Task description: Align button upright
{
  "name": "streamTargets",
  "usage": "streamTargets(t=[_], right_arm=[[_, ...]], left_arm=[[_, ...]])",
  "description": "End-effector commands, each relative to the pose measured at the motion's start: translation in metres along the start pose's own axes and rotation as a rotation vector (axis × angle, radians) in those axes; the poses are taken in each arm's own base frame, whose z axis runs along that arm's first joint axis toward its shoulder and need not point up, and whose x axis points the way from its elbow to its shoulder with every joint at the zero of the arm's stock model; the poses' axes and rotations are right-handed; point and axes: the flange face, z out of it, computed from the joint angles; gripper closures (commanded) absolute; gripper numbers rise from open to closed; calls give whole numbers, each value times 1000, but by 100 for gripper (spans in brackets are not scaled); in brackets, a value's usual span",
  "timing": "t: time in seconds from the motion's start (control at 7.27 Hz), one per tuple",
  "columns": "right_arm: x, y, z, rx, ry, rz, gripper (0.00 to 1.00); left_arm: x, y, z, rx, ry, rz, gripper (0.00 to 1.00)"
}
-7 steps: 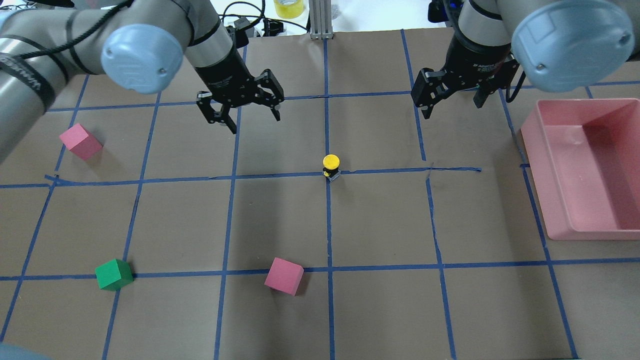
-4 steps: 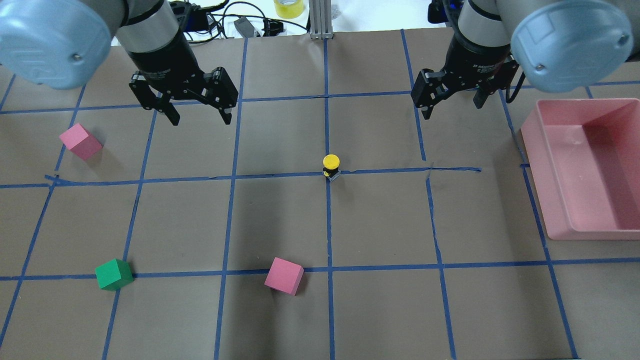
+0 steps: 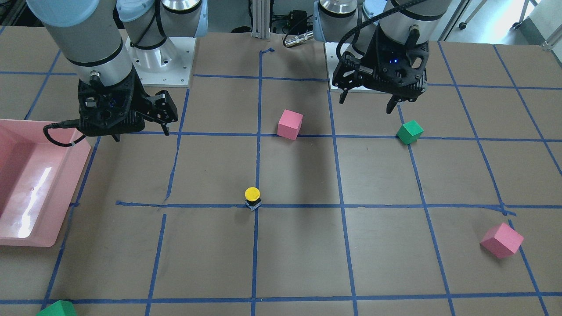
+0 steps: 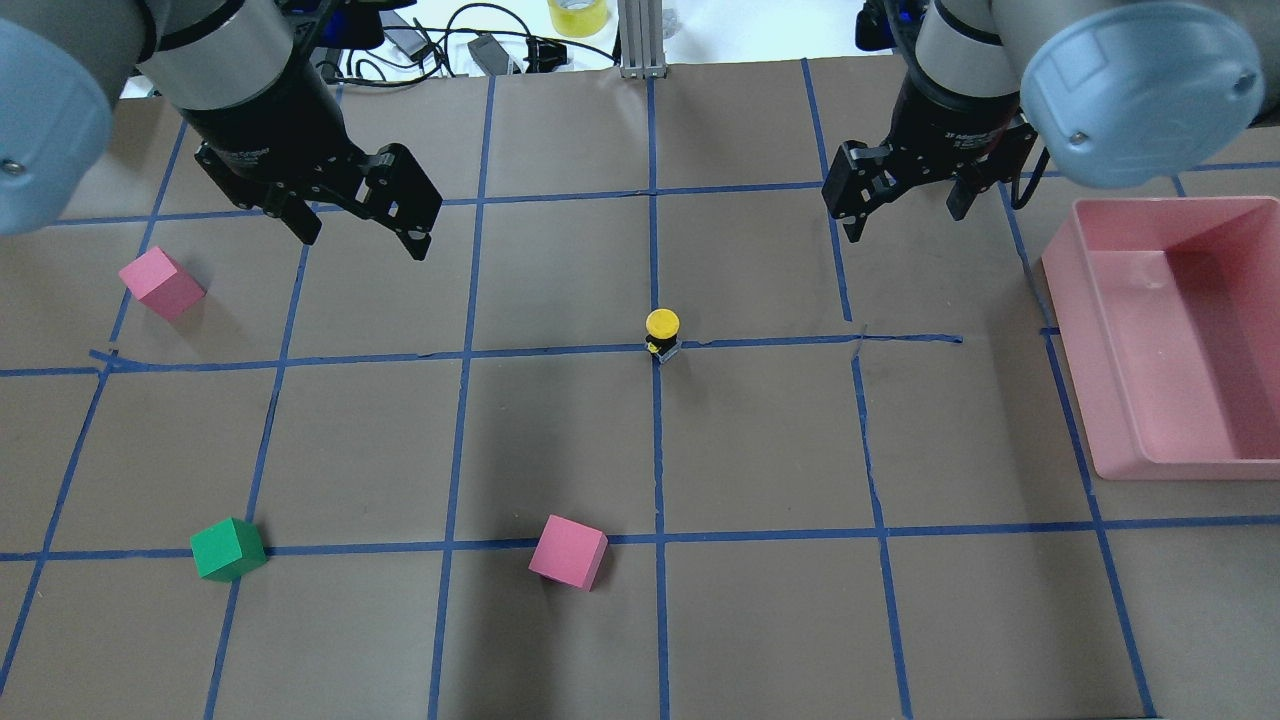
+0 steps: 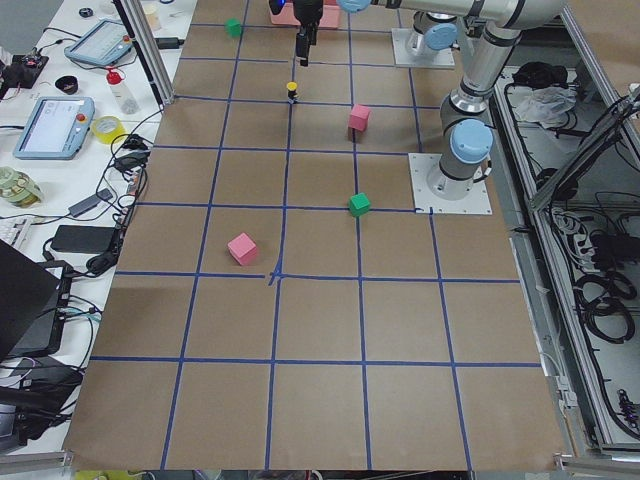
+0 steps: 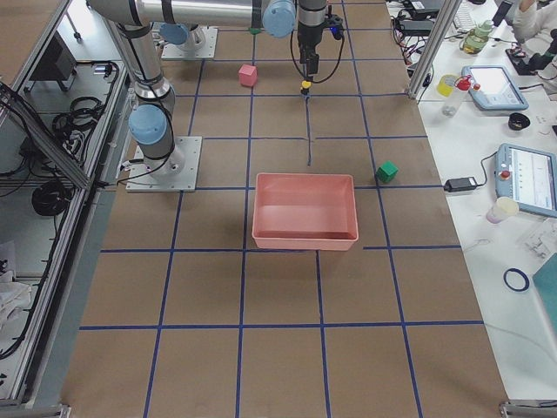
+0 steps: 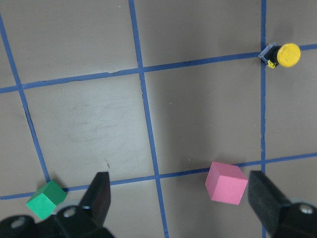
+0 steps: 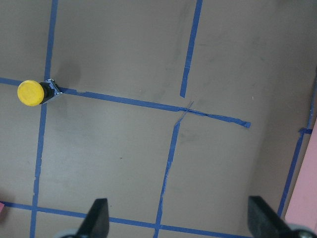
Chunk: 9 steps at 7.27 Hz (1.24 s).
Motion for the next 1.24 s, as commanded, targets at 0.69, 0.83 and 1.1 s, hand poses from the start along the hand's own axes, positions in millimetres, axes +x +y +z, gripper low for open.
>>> streamTargets(t=[0.69, 0.83, 1.1], right_arm=[[0, 1, 1, -2, 0, 1, 0], [0, 1, 1, -2, 0, 1, 0], [0, 1, 1, -2, 0, 1, 0]], left_arm=[[-49, -11, -2, 108, -71, -189, 0], [-49, -11, 0, 106, -86, -238, 0], [-47, -11, -2, 107, -86, -235, 0]])
